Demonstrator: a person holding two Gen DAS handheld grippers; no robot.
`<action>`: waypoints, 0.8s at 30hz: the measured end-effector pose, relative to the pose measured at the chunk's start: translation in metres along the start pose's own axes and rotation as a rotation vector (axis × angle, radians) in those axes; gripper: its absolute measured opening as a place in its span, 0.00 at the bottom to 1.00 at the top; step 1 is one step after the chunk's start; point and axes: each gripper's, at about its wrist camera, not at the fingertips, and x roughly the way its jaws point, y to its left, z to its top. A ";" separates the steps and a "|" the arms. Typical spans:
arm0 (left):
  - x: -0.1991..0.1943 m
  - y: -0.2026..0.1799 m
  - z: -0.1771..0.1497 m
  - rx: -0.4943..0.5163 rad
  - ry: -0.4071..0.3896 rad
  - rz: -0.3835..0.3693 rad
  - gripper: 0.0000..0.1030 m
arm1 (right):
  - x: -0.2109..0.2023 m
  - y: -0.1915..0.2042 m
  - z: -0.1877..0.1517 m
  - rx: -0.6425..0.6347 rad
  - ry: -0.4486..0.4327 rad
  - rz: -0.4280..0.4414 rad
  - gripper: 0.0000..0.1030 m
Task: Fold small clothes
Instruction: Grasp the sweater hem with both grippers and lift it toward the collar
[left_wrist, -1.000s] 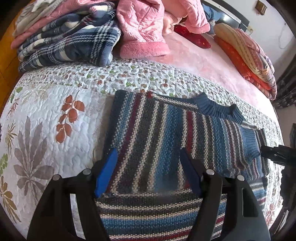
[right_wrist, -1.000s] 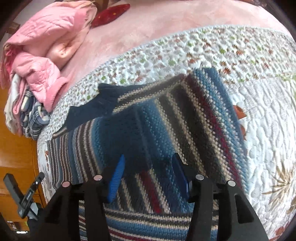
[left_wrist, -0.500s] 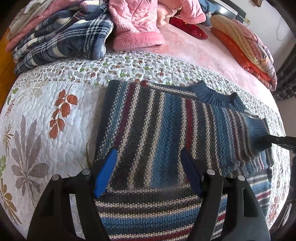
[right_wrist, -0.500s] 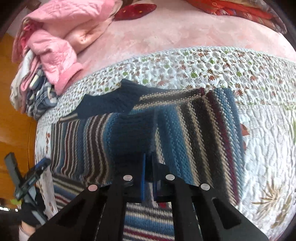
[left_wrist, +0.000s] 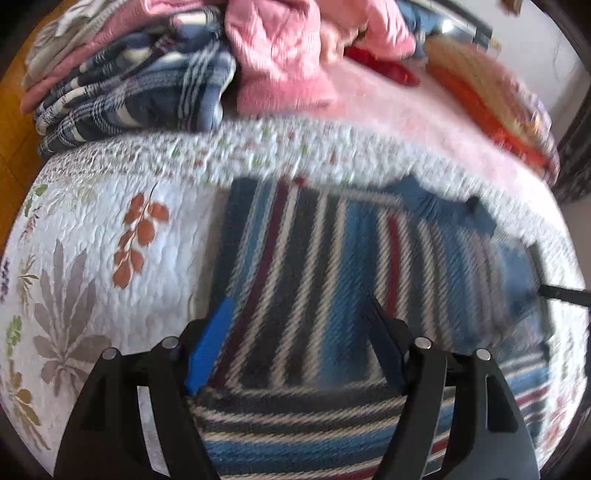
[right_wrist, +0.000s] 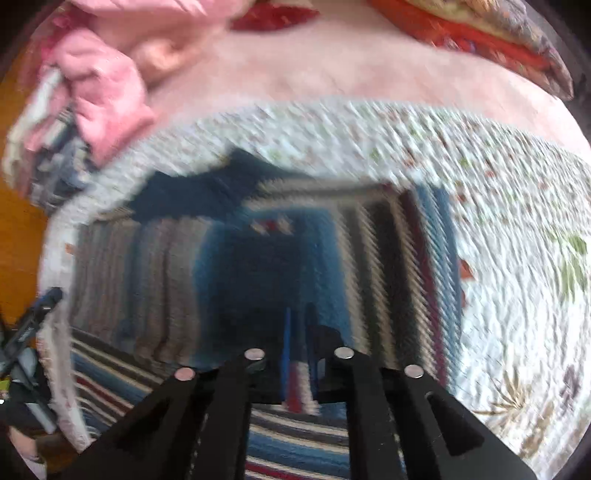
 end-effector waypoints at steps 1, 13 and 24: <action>0.000 -0.002 0.000 -0.008 0.000 -0.016 0.71 | -0.001 0.003 0.000 -0.003 -0.004 0.030 0.12; 0.049 -0.018 -0.035 0.128 0.163 0.097 0.71 | 0.049 0.008 -0.014 0.001 0.111 0.002 0.14; -0.043 -0.024 -0.028 0.098 0.110 0.039 0.74 | -0.044 0.020 -0.033 0.058 -0.023 0.136 0.40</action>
